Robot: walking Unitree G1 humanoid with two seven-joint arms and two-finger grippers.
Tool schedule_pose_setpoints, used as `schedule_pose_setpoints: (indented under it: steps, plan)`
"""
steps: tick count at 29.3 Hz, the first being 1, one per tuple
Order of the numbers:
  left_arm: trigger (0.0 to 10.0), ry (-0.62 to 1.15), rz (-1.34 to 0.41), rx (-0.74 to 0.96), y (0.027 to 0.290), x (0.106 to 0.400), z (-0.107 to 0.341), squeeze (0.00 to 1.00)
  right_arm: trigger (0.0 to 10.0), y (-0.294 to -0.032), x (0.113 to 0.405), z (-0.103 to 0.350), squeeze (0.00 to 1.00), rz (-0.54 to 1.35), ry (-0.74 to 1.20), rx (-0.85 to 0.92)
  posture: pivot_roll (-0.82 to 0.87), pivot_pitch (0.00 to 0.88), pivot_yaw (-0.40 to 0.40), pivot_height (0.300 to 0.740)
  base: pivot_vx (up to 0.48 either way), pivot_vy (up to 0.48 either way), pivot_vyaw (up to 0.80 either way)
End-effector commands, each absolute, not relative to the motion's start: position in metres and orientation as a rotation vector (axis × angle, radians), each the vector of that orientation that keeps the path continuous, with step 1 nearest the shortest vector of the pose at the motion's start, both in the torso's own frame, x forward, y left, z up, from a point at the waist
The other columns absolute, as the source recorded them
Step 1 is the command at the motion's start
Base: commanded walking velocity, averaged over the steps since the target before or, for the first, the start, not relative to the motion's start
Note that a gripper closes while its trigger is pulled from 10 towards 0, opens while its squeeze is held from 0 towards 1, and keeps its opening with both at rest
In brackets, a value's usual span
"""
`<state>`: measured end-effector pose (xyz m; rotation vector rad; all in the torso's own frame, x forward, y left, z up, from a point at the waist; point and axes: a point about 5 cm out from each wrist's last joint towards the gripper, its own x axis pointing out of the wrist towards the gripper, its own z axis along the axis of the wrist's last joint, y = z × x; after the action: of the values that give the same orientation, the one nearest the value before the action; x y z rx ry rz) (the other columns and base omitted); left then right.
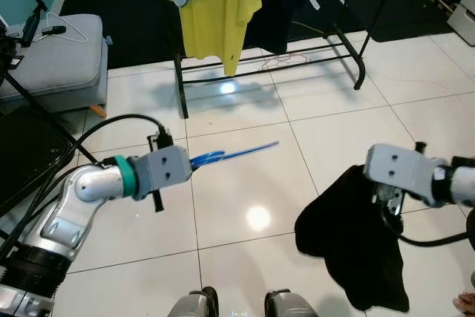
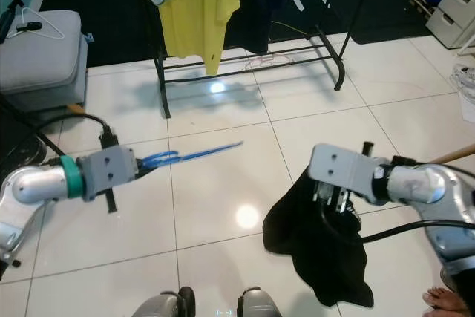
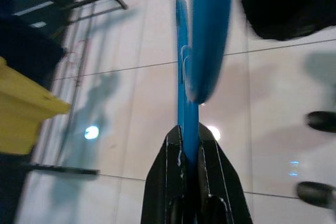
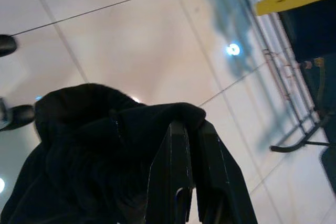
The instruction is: Hang hanger
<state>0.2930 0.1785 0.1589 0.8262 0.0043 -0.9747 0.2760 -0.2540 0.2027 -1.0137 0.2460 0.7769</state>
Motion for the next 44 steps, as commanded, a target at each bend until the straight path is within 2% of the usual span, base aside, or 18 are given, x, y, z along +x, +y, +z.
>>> schedule_pose_setpoints:
  steps: [1,3,6,9,17,20,26,27,28,30,32,34,39,44]
  plan:
    - [10.0,0.077,-1.064,0.780,0.183,0.283,0.152,0.00,10.0,-0.243,0.279,0.216,0.00,0.758,0.133,-0.974,-0.11,0.101,0.110,0.740,0.000,0.000,0.00]
    - [10.0,0.077,-1.064,0.780,0.183,0.283,0.152,0.00,10.0,-0.243,0.279,0.216,0.00,0.758,0.133,-0.974,-0.11,0.101,0.110,0.740,0.000,0.000,0.00]
    - [10.0,0.153,-1.158,0.655,0.175,0.272,0.141,0.00,10.0,-0.220,0.280,0.221,0.00,0.798,0.018,-0.824,-0.11,0.100,0.112,0.740,0.000,0.000,0.00]
    - [10.0,0.156,-1.177,0.594,0.167,0.270,0.137,0.00,10.0,-0.214,0.280,0.220,0.00,0.823,-0.002,-0.783,-0.11,0.100,0.113,0.740,0.000,0.000,0.00]
    - [10.0,0.039,-1.066,0.472,0.139,0.283,0.141,0.00,10.0,-0.206,0.277,0.219,0.00,0.907,0.014,-0.750,-0.12,0.096,0.103,0.740,0.000,0.000,0.00]
    - [10.0,0.013,-1.030,0.463,0.135,0.288,0.144,0.00,10.0,-0.207,0.274,0.217,0.00,0.935,0.048,-0.753,-0.12,0.096,0.103,0.740,0.000,0.000,0.00]
    - [10.0,0.023,-1.049,0.528,0.148,0.287,0.148,0.00,10.0,-0.217,0.274,0.213,0.00,0.917,0.097,-0.794,-0.12,0.099,0.102,0.740,0.000,0.000,0.00]
    - [10.0,0.053,-1.085,0.589,0.164,0.282,0.152,0.00,10.0,-0.223,0.274,0.209,0.00,0.900,0.125,-0.814,-0.11,0.101,0.104,0.740,0.000,0.000,0.00]
    - [10.0,0.053,-1.085,0.589,0.164,0.282,0.152,0.00,10.0,-0.223,0.274,0.209,0.00,0.900,0.125,-0.814,-0.11,0.101,0.104,0.740,0.000,0.000,0.00]
    - [10.0,0.150,-1.207,0.695,0.193,0.261,0.155,0.00,10.0,-0.232,0.276,0.200,0.00,0.869,0.169,-0.839,-0.10,0.107,0.108,0.740,0.000,0.000,0.00]
    - [10.0,0.150,-1.207,0.695,0.193,0.261,0.155,0.00,10.0,-0.232,0.276,0.200,0.00,0.869,0.169,-0.839,-0.10,0.107,0.108,0.740,0.000,0.000,0.00]
    - [10.0,0.225,-1.300,0.737,0.206,0.243,0.155,0.00,10.0,-0.234,0.277,0.193,0.00,0.859,0.191,-0.848,-0.09,0.108,0.109,0.740,0.000,0.000,0.00]
    - [10.0,0.242,-1.324,0.741,0.209,0.238,0.155,0.00,10.0,-0.231,0.276,0.191,0.00,0.872,0.191,-0.843,-0.09,0.108,0.106,0.740,0.000,0.000,0.00]
    - [10.0,0.090,-1.234,0.649,0.174,0.256,0.156,0.00,10.0,-0.204,0.271,0.199,0.00,0.981,0.118,-0.734,-0.10,0.103,0.099,0.740,0.000,0.000,0.00]
